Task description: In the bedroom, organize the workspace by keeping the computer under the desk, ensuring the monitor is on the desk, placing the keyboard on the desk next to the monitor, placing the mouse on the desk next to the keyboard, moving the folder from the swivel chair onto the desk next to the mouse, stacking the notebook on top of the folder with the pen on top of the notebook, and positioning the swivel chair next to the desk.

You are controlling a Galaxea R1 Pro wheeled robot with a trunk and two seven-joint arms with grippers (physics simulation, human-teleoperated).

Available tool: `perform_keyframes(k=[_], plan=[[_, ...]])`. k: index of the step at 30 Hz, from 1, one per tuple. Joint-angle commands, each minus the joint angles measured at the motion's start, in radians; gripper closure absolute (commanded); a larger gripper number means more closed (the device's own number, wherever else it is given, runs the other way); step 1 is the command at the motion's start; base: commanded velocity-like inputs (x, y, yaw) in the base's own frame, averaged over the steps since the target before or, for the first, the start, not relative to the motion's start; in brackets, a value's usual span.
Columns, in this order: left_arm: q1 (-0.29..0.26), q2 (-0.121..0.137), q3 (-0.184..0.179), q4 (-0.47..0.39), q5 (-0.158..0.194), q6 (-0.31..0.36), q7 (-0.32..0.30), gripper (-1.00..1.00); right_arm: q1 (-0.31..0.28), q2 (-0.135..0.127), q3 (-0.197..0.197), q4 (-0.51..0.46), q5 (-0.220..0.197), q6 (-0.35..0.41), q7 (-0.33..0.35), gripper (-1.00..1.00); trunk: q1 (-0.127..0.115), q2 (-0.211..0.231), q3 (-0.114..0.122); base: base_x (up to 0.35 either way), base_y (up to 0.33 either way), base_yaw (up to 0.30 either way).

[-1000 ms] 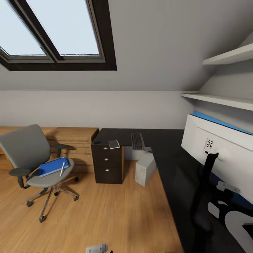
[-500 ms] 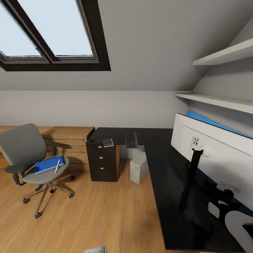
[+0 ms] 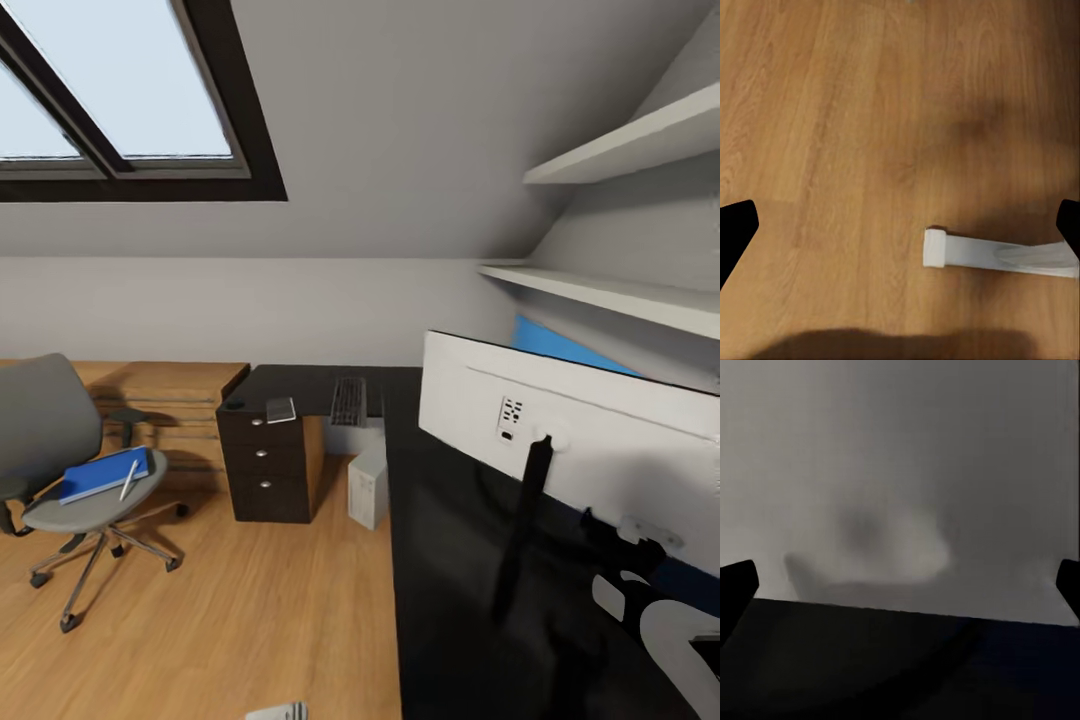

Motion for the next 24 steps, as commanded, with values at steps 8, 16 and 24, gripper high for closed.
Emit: perform_keyframes(k=[8,16,24], plan=[[-0.002,0.001,-0.004,-0.002,0.006,-0.005,0.007,-1.00,-0.001,0.000,0.009,0.002,-0.005,-0.002,-0.003,-1.00,0.000,-0.001,-0.001,0.142,-0.325,0.000],[-0.002,0.001,-0.003,-0.002,0.008,-0.004,0.007,-1.00,-0.001,0.001,0.009,0.002,-0.005,-0.003,-0.003,-1.00,0.000,-0.001,-0.001,0.051,-0.110,0.000],[-0.002,0.001,-0.002,-0.002,0.009,-0.004,0.008,-1.00,-0.001,0.002,0.009,0.003,-0.005,-0.004,-0.002,-1.00,0.000,-0.001,-0.001,0.004,-0.009,0.000]])
